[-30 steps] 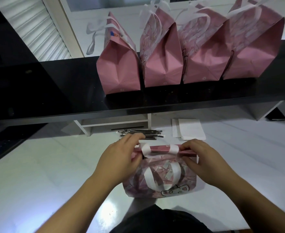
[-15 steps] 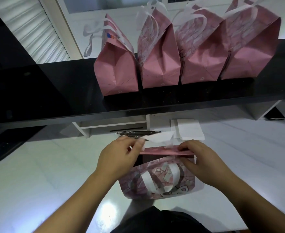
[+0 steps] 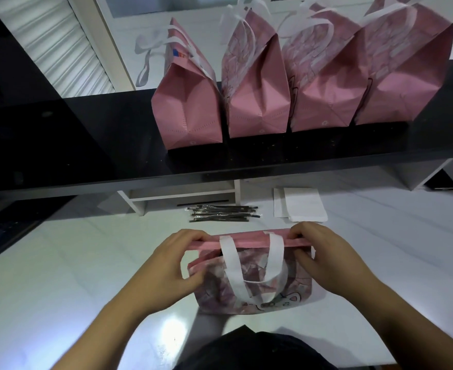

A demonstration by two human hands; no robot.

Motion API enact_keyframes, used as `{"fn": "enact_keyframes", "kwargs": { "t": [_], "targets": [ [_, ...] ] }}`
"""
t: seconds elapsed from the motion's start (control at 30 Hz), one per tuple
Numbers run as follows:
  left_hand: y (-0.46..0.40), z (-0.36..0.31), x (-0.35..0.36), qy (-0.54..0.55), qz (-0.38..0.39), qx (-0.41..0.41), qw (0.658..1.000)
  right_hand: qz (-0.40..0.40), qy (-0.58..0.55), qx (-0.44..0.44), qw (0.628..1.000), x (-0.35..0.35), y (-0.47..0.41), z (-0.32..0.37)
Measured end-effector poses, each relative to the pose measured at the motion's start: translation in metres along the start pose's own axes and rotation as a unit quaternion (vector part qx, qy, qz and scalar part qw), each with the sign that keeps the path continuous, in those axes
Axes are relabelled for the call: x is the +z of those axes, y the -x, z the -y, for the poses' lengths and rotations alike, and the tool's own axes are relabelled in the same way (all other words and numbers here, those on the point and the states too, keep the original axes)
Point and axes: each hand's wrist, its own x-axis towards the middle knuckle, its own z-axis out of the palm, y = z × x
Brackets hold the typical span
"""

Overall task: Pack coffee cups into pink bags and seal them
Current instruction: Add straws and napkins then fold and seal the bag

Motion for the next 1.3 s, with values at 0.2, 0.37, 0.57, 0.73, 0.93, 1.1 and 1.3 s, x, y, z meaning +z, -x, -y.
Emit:
{"fn": "enact_keyframes", "kwargs": {
  "t": [0.2,0.37,0.57,0.73,0.93,1.1,1.3],
  "targets": [
    [0.001,0.014,0.007,0.001,-0.055,-0.001,0.998,-0.011,0.043,-0.032,0.999,0.003,0.002,0.002],
    [-0.002,0.019,0.019,-0.007,-0.088,0.038,0.995,-0.050,0.117,-0.103,0.987,0.004,0.002,-0.003],
    [-0.003,0.019,0.016,-0.084,-0.074,0.078,0.991,-0.071,0.147,-0.156,0.974,0.004,0.006,-0.010],
    [-0.003,0.020,0.021,-0.114,-0.106,0.072,0.985,-0.071,0.106,-0.145,0.981,0.007,0.007,-0.012],
    [-0.008,0.012,0.027,-0.176,-0.128,0.117,0.969,-0.073,0.104,-0.115,0.985,0.007,0.000,-0.004],
    [-0.014,-0.003,0.023,-0.166,-0.090,0.097,0.977,-0.050,0.142,-0.119,0.981,0.005,-0.004,0.009],
    [-0.039,-0.018,0.025,-0.150,-0.053,0.057,0.986,0.006,0.129,-0.120,0.984,0.005,-0.022,0.027]
  ]
}}
